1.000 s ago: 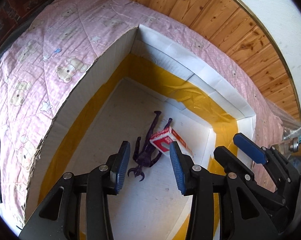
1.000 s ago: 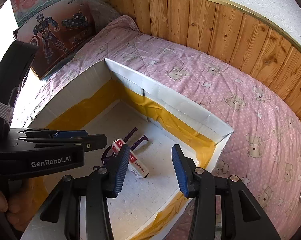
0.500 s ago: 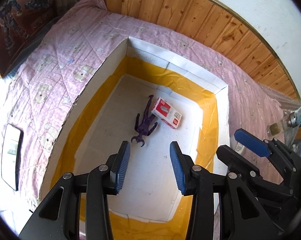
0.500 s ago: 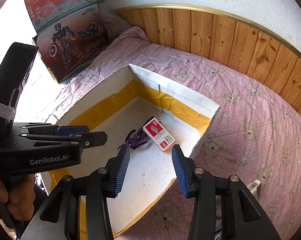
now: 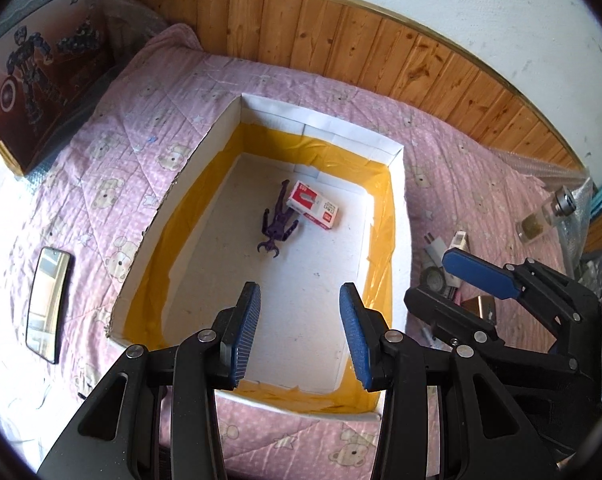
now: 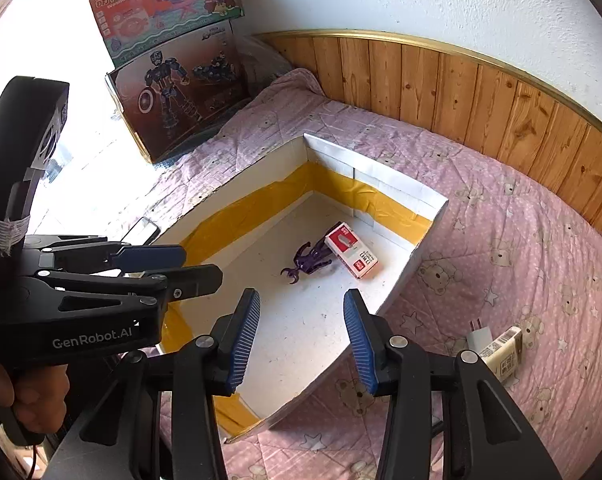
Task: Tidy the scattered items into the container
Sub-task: 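Withdraw both tools from the box back toward the remaining items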
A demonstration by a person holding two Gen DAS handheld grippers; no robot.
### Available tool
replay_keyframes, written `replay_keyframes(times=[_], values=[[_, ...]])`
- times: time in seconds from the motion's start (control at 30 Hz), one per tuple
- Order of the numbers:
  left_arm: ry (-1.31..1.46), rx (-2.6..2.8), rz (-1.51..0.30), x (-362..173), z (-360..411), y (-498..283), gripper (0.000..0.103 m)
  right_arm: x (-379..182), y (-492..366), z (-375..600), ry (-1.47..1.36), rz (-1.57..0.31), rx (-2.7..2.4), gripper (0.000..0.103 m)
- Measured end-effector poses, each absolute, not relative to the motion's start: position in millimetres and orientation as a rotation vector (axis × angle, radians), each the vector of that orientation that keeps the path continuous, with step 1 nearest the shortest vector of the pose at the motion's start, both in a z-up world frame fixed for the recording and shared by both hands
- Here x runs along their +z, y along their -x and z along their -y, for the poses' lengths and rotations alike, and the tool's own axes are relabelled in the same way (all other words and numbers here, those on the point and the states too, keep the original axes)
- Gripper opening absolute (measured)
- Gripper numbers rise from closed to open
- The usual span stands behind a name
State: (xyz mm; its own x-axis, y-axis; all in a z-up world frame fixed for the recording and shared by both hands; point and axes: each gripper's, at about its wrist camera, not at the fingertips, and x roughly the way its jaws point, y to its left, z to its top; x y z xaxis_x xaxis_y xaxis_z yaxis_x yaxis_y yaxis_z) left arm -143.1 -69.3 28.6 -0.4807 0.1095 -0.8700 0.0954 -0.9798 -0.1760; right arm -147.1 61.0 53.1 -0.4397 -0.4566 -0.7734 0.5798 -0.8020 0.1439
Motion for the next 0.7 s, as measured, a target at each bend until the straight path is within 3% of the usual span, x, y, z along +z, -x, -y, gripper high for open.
replay_keyframes(times=[0.7], values=[[1.457,2.725,0.167,58,40,63,0.044,77,73,-93,-1.019,-0.046,-2.196,0.046]])
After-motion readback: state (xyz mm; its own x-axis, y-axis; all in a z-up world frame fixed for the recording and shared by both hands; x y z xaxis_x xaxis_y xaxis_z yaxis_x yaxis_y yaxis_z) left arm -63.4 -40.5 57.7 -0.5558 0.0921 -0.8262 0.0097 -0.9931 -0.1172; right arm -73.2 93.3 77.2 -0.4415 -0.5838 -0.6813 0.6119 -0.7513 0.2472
